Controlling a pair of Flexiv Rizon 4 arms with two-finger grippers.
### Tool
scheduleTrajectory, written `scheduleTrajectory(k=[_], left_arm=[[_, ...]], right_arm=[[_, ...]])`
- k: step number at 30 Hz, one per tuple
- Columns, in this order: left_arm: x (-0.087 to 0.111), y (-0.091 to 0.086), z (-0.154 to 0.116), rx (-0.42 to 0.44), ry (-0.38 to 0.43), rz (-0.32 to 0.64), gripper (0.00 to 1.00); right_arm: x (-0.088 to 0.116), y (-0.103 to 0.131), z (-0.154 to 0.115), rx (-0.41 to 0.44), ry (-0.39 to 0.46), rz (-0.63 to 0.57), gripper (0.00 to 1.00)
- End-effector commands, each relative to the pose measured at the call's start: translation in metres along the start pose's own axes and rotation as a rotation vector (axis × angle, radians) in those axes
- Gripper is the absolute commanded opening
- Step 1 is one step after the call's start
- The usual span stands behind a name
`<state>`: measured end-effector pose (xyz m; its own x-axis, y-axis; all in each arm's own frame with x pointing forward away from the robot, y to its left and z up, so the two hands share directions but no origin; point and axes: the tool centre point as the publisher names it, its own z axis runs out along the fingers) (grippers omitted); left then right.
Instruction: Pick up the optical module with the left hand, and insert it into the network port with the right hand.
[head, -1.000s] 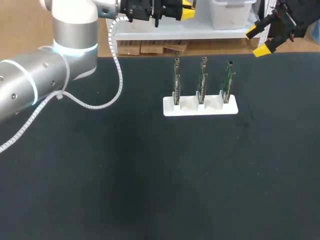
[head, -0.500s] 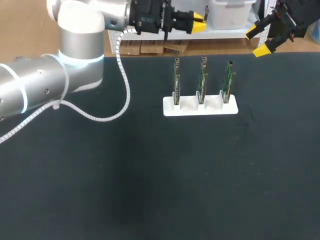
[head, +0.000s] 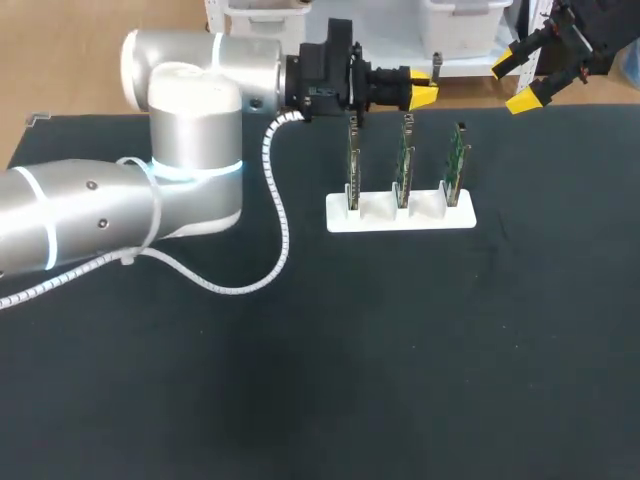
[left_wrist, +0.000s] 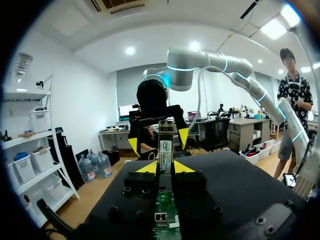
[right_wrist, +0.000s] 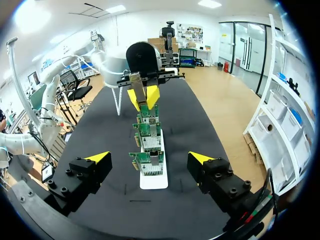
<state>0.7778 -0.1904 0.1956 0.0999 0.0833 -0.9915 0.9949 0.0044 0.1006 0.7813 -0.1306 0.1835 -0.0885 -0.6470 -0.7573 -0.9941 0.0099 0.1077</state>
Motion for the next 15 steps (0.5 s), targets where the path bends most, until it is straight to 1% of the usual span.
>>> scheduleTrajectory(k=[1,6,9,15], left_arm=[[-0.001,0.002,0.006,-0.178,-0.001,0.01,0.0],[-0.005,0.008,0.016,-0.141,0.016,0.027,0.0],[-0.003,0.013,0.022,-0.125,0.01,0.019,0.0],[0.0,0.018,0.031,-0.065,0.002,0.005,0.0]], right_arm=[[0.0,0.002,0.0,0.005,0.0,0.0,1.0],[0.0,0.002,0.0,0.005,0.0,0.0,1.0],[0.0,0.002,0.0,0.005,0.0,0.0,1.0],[0.0,0.002,0.0,0.005,0.0,0.0,1.0]])
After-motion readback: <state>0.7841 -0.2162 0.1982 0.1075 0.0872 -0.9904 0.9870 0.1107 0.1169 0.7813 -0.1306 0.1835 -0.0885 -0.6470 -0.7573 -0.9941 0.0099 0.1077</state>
